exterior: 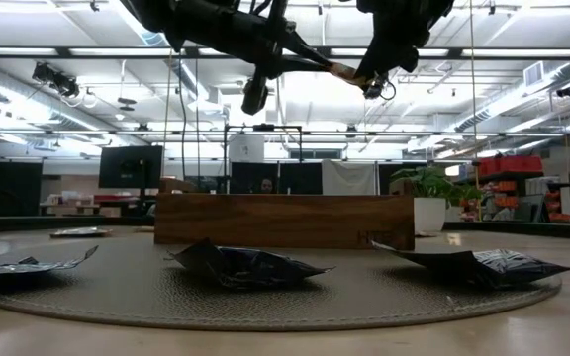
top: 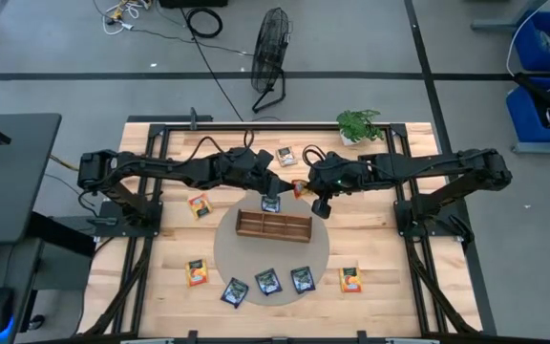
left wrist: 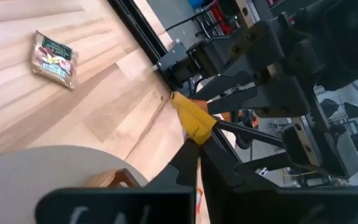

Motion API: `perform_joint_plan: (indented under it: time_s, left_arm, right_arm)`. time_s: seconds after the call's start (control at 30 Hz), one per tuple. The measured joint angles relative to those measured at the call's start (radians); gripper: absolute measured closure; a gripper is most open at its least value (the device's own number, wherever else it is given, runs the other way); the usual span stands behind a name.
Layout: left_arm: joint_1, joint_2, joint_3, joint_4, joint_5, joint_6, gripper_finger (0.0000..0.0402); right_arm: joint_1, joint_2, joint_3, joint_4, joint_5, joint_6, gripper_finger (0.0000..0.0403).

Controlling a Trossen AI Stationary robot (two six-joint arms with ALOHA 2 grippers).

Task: Pick & Place Tea
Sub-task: Put the yellow tea bag into the right section of the wooden organizer

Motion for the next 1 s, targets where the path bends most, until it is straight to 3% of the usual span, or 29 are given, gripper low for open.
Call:
perform_joint_plan:
  time_s: [0.43,0.6,1.0]
  left_arm:
    - [0.005,-0.001,0.000,0.007,0.068,0.033,0.0400]
    - [0.003,-0.030,-0.002,-0.002,0.109,0.120,0.0400]
    - [0.004,-0.158,0.000,-0.011,0.076,0.369,0.0401]
  right_arm:
    - [0.000,-0.003,0.000,0.000,-0.087,0.011,0.0363]
    - [-0.005,-0.058,0.000,0.016,-0.147,0.027,0.0335]
    - [-0.075,-0.248,0.000,0.122,-0.180,0.154,0.0201]
